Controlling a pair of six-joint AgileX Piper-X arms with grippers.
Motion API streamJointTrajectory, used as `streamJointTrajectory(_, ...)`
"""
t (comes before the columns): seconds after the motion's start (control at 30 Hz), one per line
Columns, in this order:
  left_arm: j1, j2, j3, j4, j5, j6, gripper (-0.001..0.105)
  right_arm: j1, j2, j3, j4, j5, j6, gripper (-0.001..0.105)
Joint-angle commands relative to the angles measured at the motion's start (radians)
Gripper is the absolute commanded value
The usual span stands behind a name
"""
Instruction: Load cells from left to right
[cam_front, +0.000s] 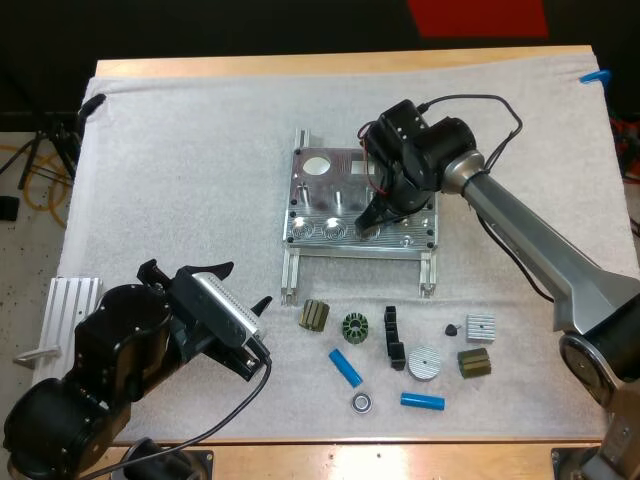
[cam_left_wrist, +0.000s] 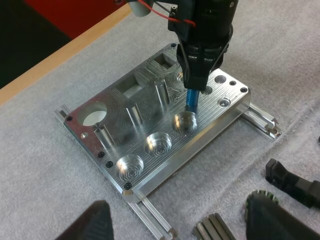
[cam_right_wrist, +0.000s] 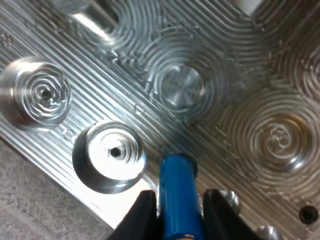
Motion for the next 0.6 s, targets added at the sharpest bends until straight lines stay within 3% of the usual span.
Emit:
streamJointTrajectory(0.0, 0.001, -0.001, -0.002, -0.01, -0.012, -0.013, 0.057, 0.001, -0.001, -0.011, -0.005, -0.015, -0.007, 0.0)
streamJointTrajectory(0.57, 0.001, -0.001, -0.002, -0.01, -0.012, -0.013, 0.057, 0.001, 0.03, -0.011, -0.015, 0.03, 0.001, 0.0)
